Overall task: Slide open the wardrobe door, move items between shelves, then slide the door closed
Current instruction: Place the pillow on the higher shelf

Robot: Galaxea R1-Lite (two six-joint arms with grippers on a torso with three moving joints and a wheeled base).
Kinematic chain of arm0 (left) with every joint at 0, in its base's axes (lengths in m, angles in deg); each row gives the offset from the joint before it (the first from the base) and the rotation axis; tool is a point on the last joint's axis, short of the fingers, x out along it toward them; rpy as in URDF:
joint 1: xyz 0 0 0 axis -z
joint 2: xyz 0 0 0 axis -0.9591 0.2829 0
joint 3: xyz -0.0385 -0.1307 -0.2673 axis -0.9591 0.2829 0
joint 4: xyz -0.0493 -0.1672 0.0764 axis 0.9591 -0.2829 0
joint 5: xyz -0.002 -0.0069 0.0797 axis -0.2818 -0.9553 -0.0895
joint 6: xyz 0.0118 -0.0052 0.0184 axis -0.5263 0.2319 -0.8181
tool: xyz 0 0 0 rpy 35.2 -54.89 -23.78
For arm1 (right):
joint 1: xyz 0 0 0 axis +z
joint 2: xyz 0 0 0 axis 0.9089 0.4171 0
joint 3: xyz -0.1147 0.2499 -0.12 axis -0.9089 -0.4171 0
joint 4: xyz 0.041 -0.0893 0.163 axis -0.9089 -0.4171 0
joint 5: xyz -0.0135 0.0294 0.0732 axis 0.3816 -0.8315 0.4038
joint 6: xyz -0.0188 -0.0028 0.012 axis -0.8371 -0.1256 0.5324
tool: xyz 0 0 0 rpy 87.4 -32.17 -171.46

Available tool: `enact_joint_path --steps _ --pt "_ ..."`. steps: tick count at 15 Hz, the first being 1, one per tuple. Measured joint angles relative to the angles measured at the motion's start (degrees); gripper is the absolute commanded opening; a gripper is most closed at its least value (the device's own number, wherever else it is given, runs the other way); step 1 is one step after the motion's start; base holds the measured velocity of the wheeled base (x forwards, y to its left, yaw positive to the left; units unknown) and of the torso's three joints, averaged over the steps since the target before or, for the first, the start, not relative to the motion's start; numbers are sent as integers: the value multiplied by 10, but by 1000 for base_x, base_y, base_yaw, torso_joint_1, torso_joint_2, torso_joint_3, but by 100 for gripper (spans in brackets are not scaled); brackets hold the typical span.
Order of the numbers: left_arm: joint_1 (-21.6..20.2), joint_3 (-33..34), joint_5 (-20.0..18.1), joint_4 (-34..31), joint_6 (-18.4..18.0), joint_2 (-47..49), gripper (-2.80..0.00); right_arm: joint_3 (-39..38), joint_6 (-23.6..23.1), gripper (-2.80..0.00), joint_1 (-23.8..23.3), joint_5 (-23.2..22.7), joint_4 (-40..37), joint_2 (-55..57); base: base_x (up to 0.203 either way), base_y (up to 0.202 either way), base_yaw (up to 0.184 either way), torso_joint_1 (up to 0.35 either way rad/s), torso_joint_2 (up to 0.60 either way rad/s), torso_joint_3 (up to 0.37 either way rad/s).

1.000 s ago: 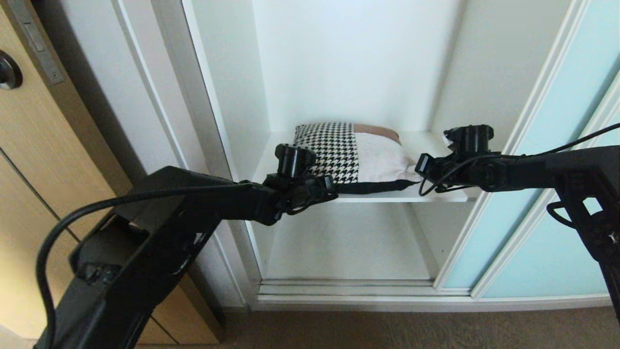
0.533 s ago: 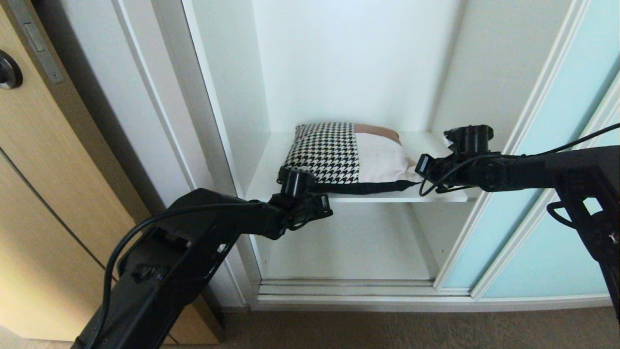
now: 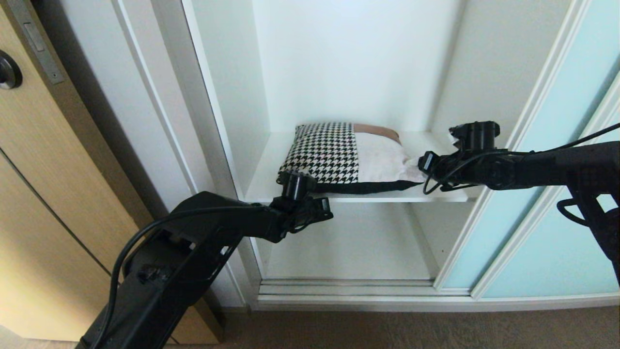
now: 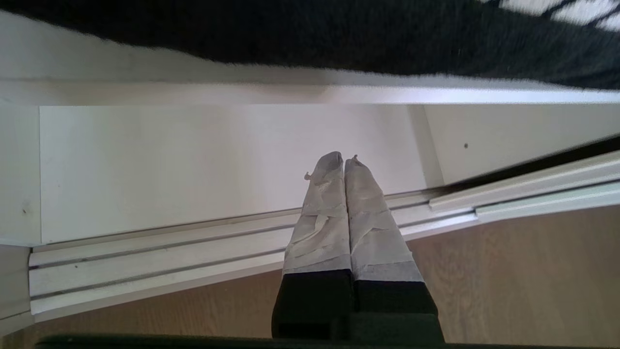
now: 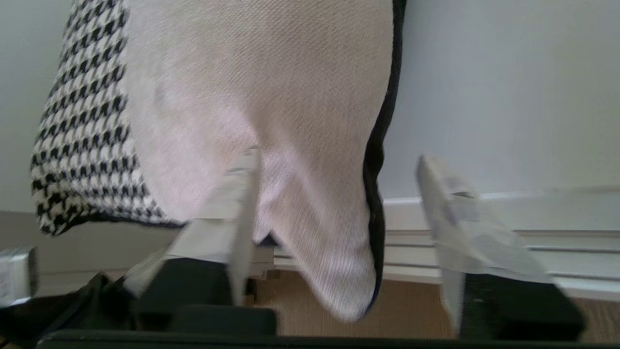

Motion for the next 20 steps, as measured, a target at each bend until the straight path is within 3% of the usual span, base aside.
enact_joint_path --steps 7,8,11,14,20 --pt "0 0 2 29 0 0 -280 -120 1 0 -24 -1 23 -102 0 0 0 0 0 0" --pt "0 0 2 42 0 0 -280 -142 0 -280 -28 -2 23 -126 0 0 0 0 0 0" --pt "1 0 3 72 -1 0 -280 -220 -7 -280 -30 -19 25 -197 0 0 0 0 0 0" --pt "0 0 3 74 -4 -1 -280 -272 -24 -280 -4 -80 25 -236 0 0 0 0 0 0" --pt "-2 0 17 101 -10 -2 -280 -248 -40 -280 75 -83 40 -172 0 0 0 0 0 0"
